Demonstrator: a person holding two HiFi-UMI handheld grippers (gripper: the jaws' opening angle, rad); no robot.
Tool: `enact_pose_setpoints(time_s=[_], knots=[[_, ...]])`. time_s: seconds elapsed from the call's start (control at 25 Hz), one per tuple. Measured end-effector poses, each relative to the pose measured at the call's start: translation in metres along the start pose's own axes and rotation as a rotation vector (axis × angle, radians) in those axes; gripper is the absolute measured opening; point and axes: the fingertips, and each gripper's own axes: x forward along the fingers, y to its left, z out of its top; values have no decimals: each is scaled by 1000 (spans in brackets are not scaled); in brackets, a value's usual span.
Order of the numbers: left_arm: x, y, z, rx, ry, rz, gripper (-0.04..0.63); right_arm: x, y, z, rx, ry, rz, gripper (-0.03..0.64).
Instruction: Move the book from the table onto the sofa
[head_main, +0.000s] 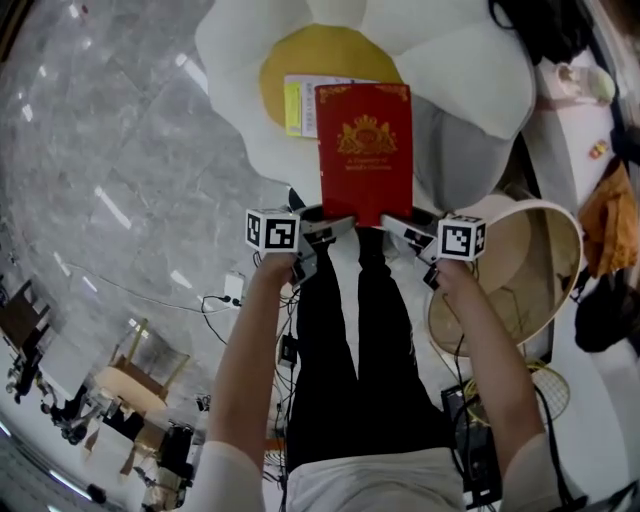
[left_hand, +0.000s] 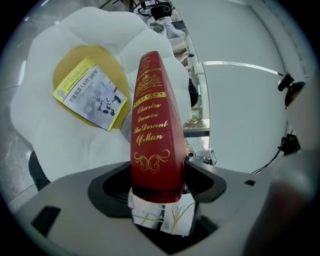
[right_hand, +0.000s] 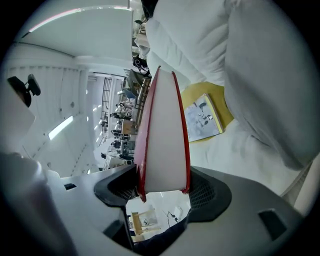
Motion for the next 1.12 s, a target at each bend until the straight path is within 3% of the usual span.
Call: enact_pose_setpoints(time_s=[0.28,0.56,0.72,0.96,1.12], knots=[[16,47,26,-16,51,-11,313,30,-38,23,18,-11,-43,324],[27,81,61,-43,68,-16,316,58,-61,47,142,-82,-43,324],[34,101,75,-87,64,-31,321,68,-79,55,234,-110,-106,324],[44,119,88,-120,41,-8,328,76,-98,74,164,-130,-178,325],[50,139,84,-53,96,107,336,75,-116,72,89,-81,-287,328]])
